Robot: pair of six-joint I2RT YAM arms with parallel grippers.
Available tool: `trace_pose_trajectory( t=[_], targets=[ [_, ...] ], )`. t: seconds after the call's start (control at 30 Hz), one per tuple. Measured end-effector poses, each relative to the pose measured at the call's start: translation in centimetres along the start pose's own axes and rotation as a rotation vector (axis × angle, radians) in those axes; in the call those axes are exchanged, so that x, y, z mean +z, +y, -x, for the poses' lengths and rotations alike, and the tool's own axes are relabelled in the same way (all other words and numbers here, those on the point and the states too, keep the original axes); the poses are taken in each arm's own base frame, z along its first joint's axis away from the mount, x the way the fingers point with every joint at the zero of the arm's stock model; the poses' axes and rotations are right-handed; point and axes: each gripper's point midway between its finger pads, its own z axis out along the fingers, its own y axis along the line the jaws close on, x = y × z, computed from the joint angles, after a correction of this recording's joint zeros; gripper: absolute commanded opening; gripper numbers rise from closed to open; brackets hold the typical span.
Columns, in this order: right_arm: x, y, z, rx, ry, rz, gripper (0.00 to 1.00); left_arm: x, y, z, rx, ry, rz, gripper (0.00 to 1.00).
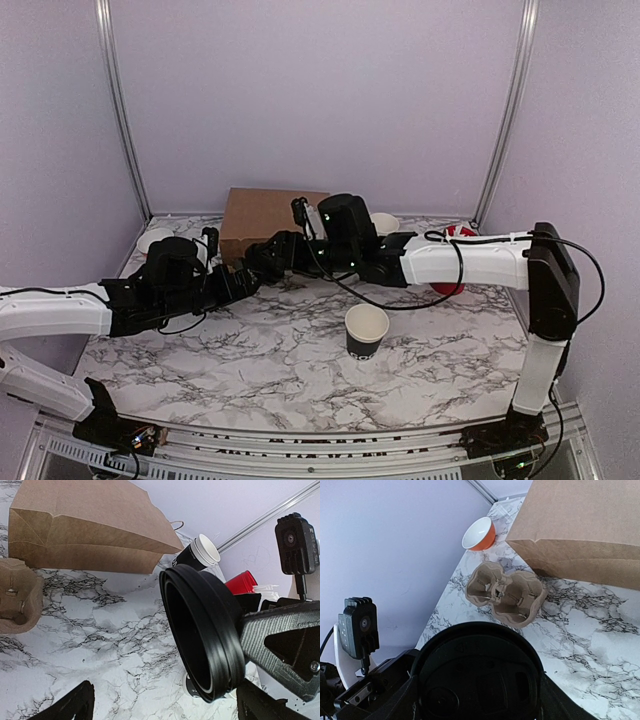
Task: Pack the takeout coffee
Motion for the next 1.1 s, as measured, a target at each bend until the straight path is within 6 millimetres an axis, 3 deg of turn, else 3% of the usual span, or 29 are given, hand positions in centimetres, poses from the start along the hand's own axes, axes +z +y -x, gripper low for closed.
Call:
trace_pose_trajectory(
  t=[0.63,1.1],
  targets=[
    [-0.2,-0.3,1.2,0.006,-0.019,0.000,0.62,-0.2,-0.3,-0.5,0.035,0.012,-0.005,0.99],
    [-0.2,0.0,0.9,0.002,-0.015,0.006,0.61,0.3,0.6,-0.2,0.031,-0.009,0.043,0.99]
  ],
)
